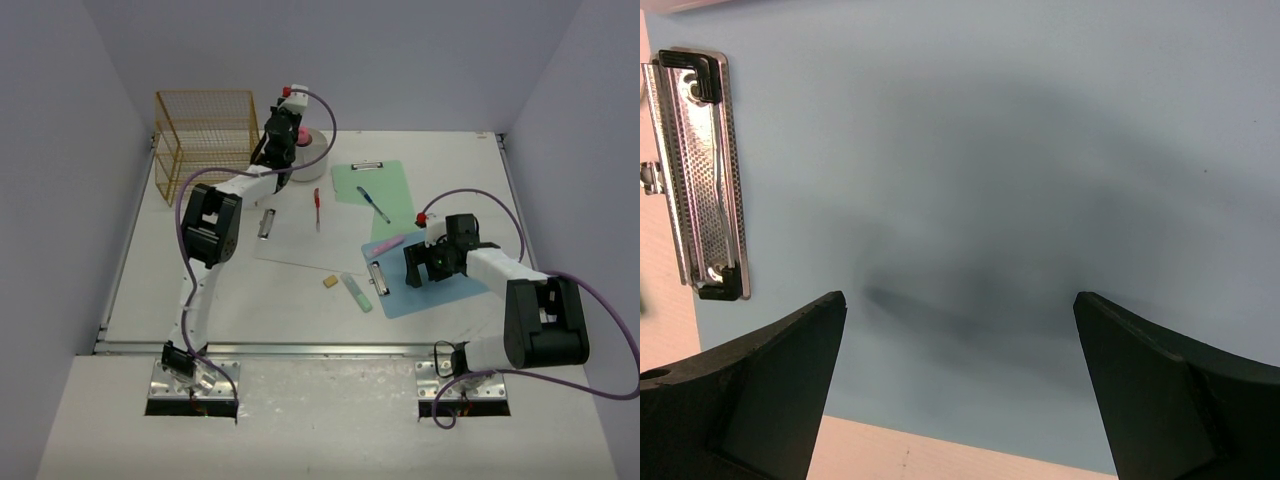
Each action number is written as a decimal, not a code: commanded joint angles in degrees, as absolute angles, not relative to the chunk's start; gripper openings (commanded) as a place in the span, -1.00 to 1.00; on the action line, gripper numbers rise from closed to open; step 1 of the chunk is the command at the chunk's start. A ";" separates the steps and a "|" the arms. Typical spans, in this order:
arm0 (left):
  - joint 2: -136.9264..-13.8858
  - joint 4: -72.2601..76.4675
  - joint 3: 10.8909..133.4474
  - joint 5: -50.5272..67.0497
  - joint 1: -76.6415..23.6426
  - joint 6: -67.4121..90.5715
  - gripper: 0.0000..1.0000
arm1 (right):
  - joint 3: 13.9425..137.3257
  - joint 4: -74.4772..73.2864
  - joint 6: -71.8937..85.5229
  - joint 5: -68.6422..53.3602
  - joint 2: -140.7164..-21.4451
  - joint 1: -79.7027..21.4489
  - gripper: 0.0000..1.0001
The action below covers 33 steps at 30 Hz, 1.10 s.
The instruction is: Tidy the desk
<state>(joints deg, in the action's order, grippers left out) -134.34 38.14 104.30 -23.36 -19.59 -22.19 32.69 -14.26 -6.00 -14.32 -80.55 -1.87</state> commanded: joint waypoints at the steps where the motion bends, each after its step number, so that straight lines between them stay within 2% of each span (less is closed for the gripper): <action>1: -134.81 38.44 106.66 -26.02 -20.08 -22.52 -1.00 | 33.31 -15.38 -5.94 -15.77 -80.77 -1.32 0.97; 9: -135.60 37.86 106.93 -28.28 -20.45 -23.71 -1.00 | 33.47 -15.56 -5.89 -16.08 -80.87 -1.23 0.97; 11: -135.62 37.60 106.88 -28.62 -20.39 -23.56 -0.94 | 33.49 -15.56 -5.89 -16.08 -80.86 -1.26 0.97; 16: -135.62 37.15 106.78 -29.09 -20.34 -23.17 -0.53 | 33.52 -15.64 -5.85 -16.08 -80.81 -1.14 0.97; 21: -134.64 36.39 106.70 -28.56 -20.39 -21.52 -0.29 | 33.66 -15.64 -5.80 -16.08 -80.77 -1.23 0.97; 28: -129.23 34.77 108.25 -24.42 -20.48 -18.31 -0.17 | 33.93 -15.71 -5.49 -16.43 -80.66 -1.23 0.97; 33: -117.56 32.92 105.51 -17.98 -20.45 -14.88 0.00 | 33.98 -15.56 -5.22 -16.50 -80.16 -1.20 0.97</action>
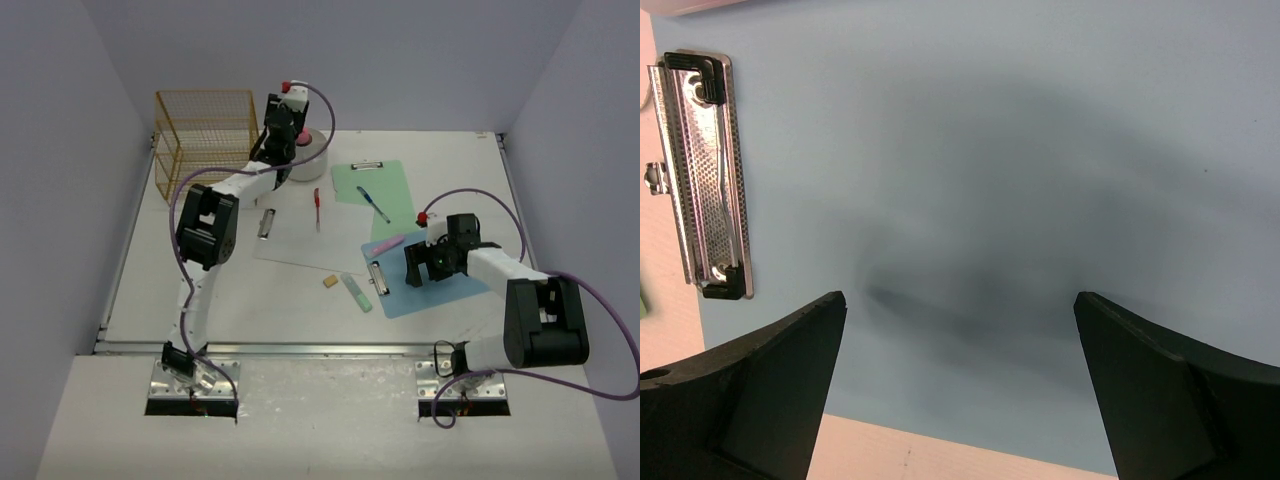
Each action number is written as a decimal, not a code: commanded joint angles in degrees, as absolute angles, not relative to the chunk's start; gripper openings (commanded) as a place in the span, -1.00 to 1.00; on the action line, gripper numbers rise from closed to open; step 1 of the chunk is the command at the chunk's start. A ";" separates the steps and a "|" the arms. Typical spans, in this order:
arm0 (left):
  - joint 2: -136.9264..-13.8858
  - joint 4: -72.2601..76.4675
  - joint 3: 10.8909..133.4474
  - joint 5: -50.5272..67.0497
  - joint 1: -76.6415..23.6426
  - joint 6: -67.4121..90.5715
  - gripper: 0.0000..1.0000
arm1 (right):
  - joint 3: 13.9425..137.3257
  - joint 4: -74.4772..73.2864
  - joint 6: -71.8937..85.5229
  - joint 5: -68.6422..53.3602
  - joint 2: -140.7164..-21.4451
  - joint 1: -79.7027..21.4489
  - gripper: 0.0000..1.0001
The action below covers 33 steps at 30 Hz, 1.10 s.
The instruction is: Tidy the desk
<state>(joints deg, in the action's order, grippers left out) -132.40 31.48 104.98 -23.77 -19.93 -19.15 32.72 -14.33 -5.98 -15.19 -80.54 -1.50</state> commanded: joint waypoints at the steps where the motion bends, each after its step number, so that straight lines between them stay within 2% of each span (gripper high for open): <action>1: -113.87 31.06 103.77 -16.12 -20.41 -13.09 0.00 | 34.06 -15.56 -5.14 -16.46 -79.94 -1.17 0.97; 6: -102.06 10.86 93.88 -9.34 -20.85 -6.43 -0.06 | 34.41 -15.71 -4.61 -16.35 -79.72 -1.22 0.97; 11: -100.73 -5.78 88.51 -1.19 -22.90 -2.53 -0.07 | 34.79 -16.32 -4.14 -16.75 -79.88 -1.14 0.97; 14: -106.28 -14.65 92.03 0.99 -24.16 -1.43 -0.07 | 35.37 -17.44 -3.42 -18.00 -80.22 -1.14 0.97; 18: -118.22 -27.07 108.68 3.38 -24.99 -0.37 -0.05 | 35.86 -17.90 -2.34 -18.13 -80.33 -1.11 0.97; 22: -127.02 -33.62 118.63 1.15 -25.92 2.55 0.11 | 35.57 -17.70 -2.29 -17.70 -80.19 -0.88 0.97; 25: -130.34 -34.35 120.71 -2.42 -26.36 3.83 0.14 | 35.59 -17.66 -2.37 -17.92 -80.32 -0.71 0.97; 33: -136.60 -33.24 121.10 -6.97 -26.29 6.47 0.05 | 35.42 -17.83 -2.71 -18.19 -80.42 -0.45 0.97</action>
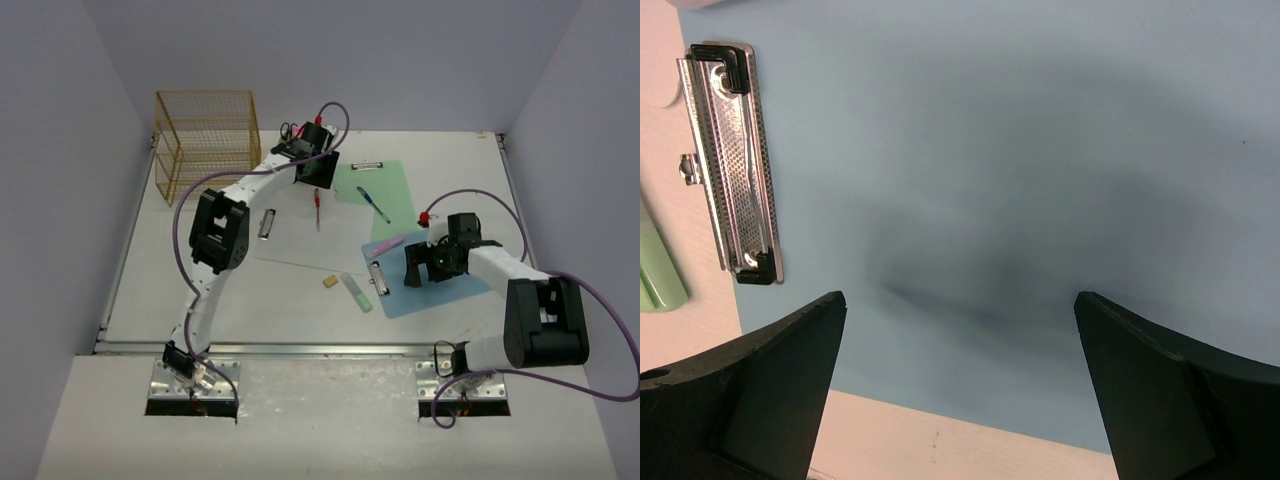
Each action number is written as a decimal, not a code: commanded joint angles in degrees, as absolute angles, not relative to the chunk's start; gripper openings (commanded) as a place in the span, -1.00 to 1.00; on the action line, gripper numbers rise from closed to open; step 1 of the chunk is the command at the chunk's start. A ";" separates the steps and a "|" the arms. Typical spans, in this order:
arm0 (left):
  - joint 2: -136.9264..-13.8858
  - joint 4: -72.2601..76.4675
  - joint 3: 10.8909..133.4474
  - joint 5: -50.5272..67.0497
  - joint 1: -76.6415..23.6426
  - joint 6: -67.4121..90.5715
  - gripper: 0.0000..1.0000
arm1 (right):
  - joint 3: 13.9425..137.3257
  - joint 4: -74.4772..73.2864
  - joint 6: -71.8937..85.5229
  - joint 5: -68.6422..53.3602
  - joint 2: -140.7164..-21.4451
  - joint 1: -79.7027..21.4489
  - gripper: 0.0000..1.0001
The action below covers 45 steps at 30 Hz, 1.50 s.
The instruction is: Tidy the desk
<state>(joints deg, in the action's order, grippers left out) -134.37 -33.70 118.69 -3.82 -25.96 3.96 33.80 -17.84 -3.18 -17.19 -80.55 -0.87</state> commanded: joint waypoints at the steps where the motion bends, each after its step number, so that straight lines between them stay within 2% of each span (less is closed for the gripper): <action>1: -137.29 -33.19 121.18 -7.03 -26.31 6.60 0.03 | 35.45 -17.84 -2.72 -18.23 -80.42 -0.41 0.97; 14: -141.50 -30.96 119.60 -7.15 -26.29 6.14 -0.07 | 35.42 -17.92 -2.56 -18.11 -80.32 -0.34 0.97; 18: -141.22 -30.04 117.92 -7.28 -26.36 5.68 -0.29 | 35.42 -17.92 -2.56 -18.12 -80.32 -0.34 0.97; 21: -140.10 -30.15 117.42 -7.03 -26.28 4.66 -0.78 | 35.42 -17.93 -2.64 -18.28 -80.33 -0.26 0.97; 23: -139.65 -30.76 117.33 -7.03 -26.37 4.04 -0.86 | 35.42 -18.02 -2.55 -18.37 -80.33 -0.35 0.97; 24: -138.35 -31.20 117.33 -7.12 -26.37 3.69 -1.00 | 35.42 -17.93 -2.64 -18.37 -80.33 -0.27 0.97; 28: -129.46 -30.56 112.29 -4.11 -26.15 3.52 -1.00 | 35.42 -17.93 -2.55 -18.59 -80.33 -0.26 0.97; 31: -113.90 -18.77 99.83 3.95 -24.81 4.50 -1.00 | 35.51 -17.99 -2.55 -18.86 -80.62 -0.26 0.97; 33: -103.71 0.89 84.66 10.02 -22.32 5.33 -1.00 | 35.53 -17.95 -2.48 -19.01 -80.73 -0.26 0.97; 35: -93.37 14.88 75.83 12.53 -21.25 1.67 -1.00 | 35.62 -17.93 -2.53 -19.16 -80.95 -0.26 0.97; 37: -89.92 24.46 70.64 14.82 -20.43 -1.75 -1.00 | 35.76 -17.93 -2.46 -19.16 -81.17 -0.26 0.97; 41: -90.71 26.84 71.71 20.46 -16.62 -2.37 -1.00 | 35.95 -17.93 -2.29 -19.16 -81.47 -0.26 0.97; 45: -93.60 37.24 70.60 15.53 -15.58 -1.52 -1.00 | 35.88 -18.08 -2.53 -18.90 -81.54 -0.33 0.97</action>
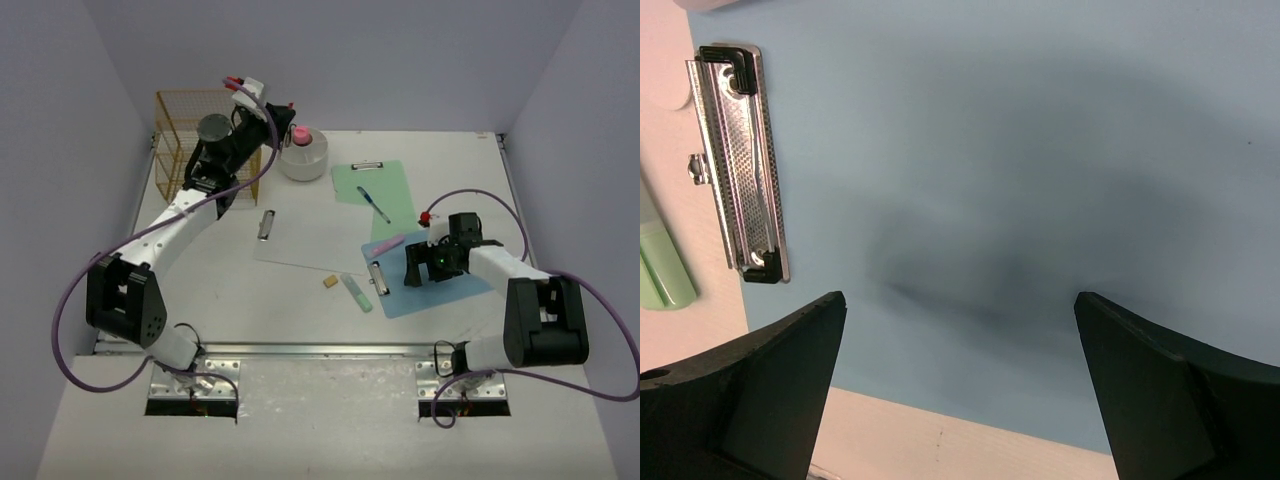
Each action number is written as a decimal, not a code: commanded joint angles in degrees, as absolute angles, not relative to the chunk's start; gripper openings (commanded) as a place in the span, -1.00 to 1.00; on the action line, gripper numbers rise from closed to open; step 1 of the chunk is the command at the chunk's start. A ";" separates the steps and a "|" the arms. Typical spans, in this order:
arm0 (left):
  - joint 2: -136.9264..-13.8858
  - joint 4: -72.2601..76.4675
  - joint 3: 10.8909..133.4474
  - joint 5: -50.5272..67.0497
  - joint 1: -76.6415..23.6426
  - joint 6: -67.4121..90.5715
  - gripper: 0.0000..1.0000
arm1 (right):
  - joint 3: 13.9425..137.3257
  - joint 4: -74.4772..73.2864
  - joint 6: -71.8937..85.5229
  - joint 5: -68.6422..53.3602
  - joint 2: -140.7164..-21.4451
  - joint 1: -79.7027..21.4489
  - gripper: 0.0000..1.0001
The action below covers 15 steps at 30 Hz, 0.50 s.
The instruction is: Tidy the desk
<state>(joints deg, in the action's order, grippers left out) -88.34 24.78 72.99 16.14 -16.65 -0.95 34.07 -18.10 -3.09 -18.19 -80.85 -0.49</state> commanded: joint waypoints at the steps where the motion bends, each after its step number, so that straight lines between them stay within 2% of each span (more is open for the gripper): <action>1: -94.75 40.34 70.19 14.03 -15.61 -1.62 -1.00 | 35.86 -18.13 -2.55 -18.76 -81.59 -0.35 0.97; 4: -96.85 49.63 68.03 12.66 -15.99 -2.64 -1.00 | 35.86 -18.11 -2.46 -18.41 -81.74 -0.35 0.97; 8: -101.94 57.53 67.28 3.16 -18.37 -4.07 -1.00 | 35.64 -18.06 -2.46 -17.58 -81.52 -0.31 0.97; 12: -106.16 66.88 65.27 3.20 -17.17 1.87 -1.00 | 35.48 -17.75 -2.70 -17.17 -82.12 -0.26 0.97; 15: -109.09 68.76 65.68 4.80 -17.23 0.63 -1.00 | 35.76 -17.88 -2.69 -17.07 -83.01 -0.26 0.97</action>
<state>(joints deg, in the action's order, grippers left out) -106.37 55.59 65.48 5.15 -17.67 -1.03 34.33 -18.10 -3.00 -17.96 -81.25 -0.49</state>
